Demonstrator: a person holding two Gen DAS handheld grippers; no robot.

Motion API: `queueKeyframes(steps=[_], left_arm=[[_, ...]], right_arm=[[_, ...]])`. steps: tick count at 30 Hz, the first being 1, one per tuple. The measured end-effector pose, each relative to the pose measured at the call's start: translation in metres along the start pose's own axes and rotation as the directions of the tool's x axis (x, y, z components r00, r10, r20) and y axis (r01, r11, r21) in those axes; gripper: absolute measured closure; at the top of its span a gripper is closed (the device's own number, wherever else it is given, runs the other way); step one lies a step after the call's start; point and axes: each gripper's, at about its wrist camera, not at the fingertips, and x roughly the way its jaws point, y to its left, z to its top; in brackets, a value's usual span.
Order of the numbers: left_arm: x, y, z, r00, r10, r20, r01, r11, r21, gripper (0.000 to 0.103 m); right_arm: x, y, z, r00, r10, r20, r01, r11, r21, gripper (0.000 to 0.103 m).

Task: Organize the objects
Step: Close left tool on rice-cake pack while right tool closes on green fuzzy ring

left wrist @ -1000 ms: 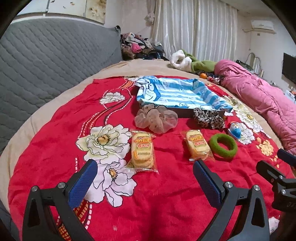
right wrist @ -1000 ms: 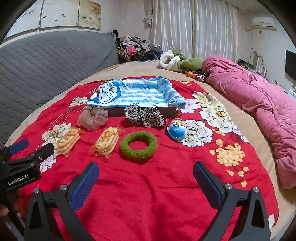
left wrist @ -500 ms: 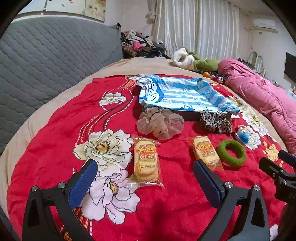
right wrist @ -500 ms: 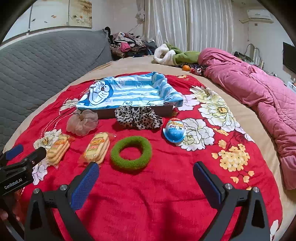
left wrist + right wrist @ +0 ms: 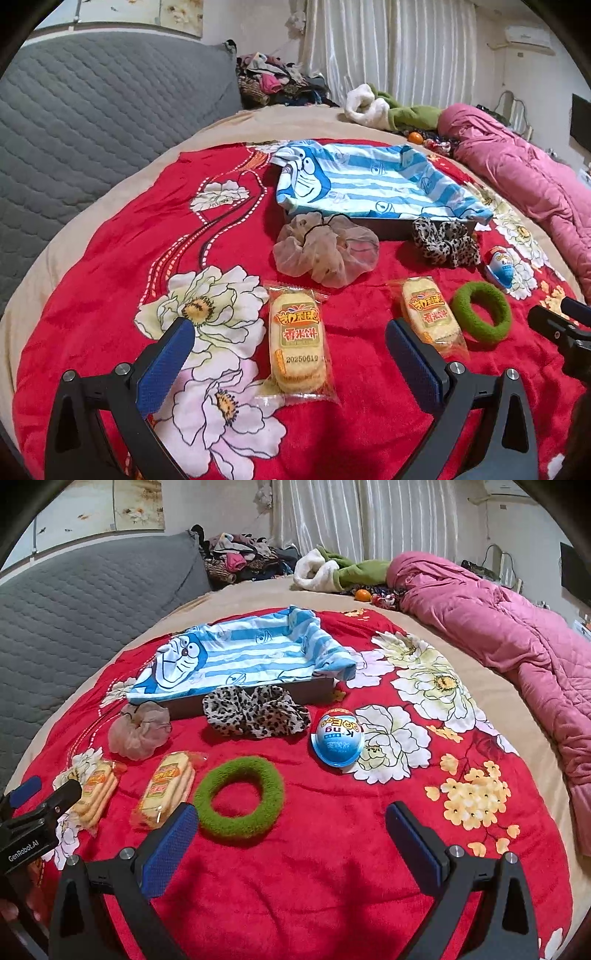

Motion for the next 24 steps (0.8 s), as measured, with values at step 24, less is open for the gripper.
queueKeyframes(steps=[24], left_arm=[[0.066, 0.005, 0.005, 0.991, 0.088, -0.098, -0.089, 0.996, -0.005, 0.007]], right_arm=[[0.072, 0.008, 0.012, 0.991, -0.029, -0.133, 0.027, 0.999, -0.020, 0.022]])
